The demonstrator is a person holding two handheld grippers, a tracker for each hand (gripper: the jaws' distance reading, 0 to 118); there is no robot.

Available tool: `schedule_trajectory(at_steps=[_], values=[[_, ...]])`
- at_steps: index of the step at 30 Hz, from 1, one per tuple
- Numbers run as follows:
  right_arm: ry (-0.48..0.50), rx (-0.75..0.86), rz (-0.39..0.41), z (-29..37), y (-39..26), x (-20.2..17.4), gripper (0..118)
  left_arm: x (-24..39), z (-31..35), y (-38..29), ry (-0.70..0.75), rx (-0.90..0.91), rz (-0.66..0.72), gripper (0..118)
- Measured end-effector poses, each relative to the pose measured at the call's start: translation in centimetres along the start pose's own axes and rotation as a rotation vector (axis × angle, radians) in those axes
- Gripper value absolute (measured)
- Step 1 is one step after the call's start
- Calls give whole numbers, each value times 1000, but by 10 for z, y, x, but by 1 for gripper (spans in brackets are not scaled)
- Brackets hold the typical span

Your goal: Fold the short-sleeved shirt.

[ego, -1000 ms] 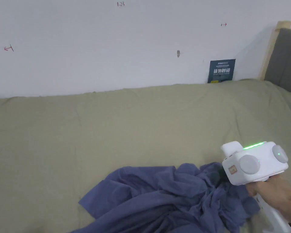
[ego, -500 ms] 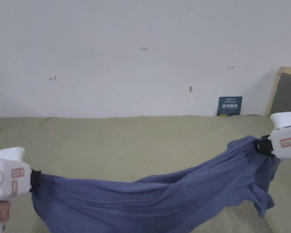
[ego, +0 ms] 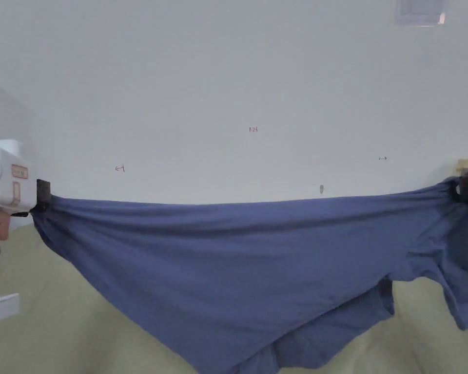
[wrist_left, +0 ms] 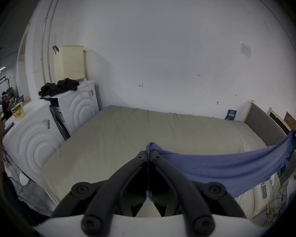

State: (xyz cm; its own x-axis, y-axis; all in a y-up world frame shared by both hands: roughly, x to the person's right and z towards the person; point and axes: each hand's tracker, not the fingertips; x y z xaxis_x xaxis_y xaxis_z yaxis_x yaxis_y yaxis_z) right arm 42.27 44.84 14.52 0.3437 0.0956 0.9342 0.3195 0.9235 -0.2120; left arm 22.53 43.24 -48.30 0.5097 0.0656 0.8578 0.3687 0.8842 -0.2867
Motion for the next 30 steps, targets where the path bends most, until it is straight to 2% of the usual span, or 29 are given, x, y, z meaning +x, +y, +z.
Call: schedule_trajectory(at_steps=[7, 13, 14, 17, 23, 30], values=[[7, 35, 9, 4, 22, -7, 1, -6, -2, 15, 10, 9, 60, 0], [0, 36, 32, -19, 32, -15, 1, -6, -3, 15, 39, 8, 35, 0], [-1, 37, 28, -25, 34, -15, 1, -8, -25, 23, 41, 5, 34, 0], [-17, 34, 31, -46, 38, -18, 1, -4, -27, 25, 52, 2, 18, 0], [-39, 19, 0, -98, 62, -15, 1, 19, -80, 52, 80, 9, -15, 0], [-67, 14, 5, -170, 84, -19, 1, 53, -117, 79, 122, 39, -40, 0]])
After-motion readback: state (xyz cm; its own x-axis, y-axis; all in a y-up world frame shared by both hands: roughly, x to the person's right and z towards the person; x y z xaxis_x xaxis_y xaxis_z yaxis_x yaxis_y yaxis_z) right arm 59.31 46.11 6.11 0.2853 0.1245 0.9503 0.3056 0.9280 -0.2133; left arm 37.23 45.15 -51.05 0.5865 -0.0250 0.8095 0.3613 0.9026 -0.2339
